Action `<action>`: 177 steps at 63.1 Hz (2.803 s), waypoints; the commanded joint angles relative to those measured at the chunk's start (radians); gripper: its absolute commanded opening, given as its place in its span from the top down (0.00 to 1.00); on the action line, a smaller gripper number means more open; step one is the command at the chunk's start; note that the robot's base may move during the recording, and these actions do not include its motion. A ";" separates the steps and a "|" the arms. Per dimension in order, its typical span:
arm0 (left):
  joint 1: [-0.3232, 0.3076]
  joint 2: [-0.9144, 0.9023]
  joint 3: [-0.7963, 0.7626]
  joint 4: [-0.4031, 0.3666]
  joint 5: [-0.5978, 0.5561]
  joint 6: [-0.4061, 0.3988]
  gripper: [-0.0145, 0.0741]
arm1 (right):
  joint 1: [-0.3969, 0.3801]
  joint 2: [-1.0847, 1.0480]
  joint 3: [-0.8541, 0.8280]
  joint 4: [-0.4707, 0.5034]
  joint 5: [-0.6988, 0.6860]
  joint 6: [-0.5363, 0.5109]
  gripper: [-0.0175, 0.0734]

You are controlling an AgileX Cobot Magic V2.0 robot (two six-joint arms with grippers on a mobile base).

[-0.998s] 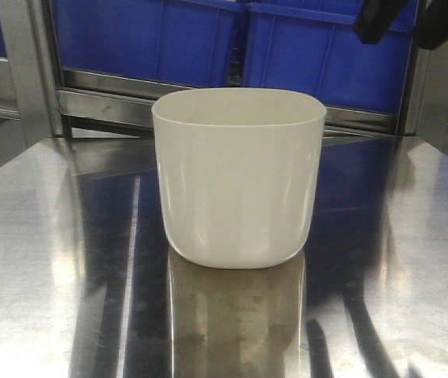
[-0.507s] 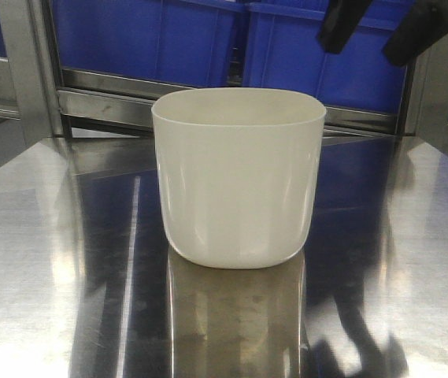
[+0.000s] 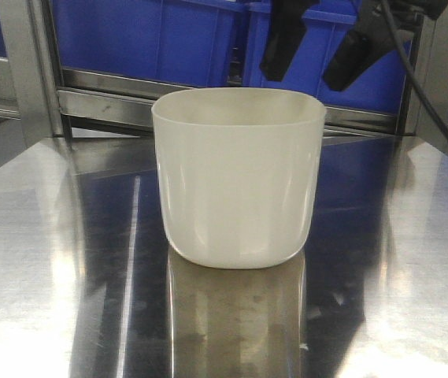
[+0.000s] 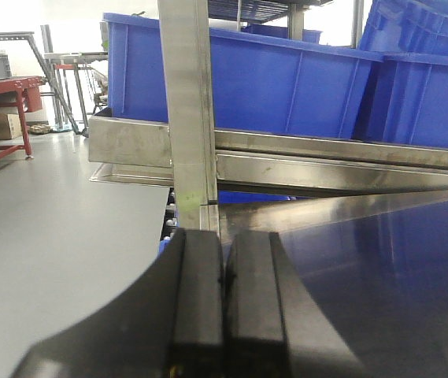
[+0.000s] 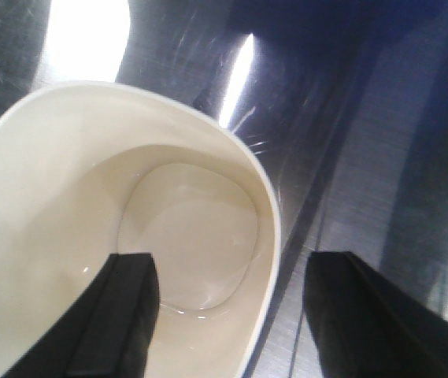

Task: Move white bin to right shelf second layer
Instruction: 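Lower the right gripper into the white bin and close on its rim, then lift the white bin off the table with the right gripper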

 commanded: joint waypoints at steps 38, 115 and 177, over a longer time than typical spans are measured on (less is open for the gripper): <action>-0.002 -0.013 0.033 -0.005 -0.086 -0.007 0.74 | -0.001 0.081 -0.036 -0.125 -0.060 -0.009 0.24; -0.002 -0.013 0.033 -0.005 -0.086 -0.007 0.74 | -0.001 0.043 -0.036 -0.175 -0.165 -0.009 0.75; -0.002 -0.013 0.033 -0.005 -0.086 -0.007 0.74 | -0.361 -0.864 0.685 -0.192 -0.415 -0.007 0.75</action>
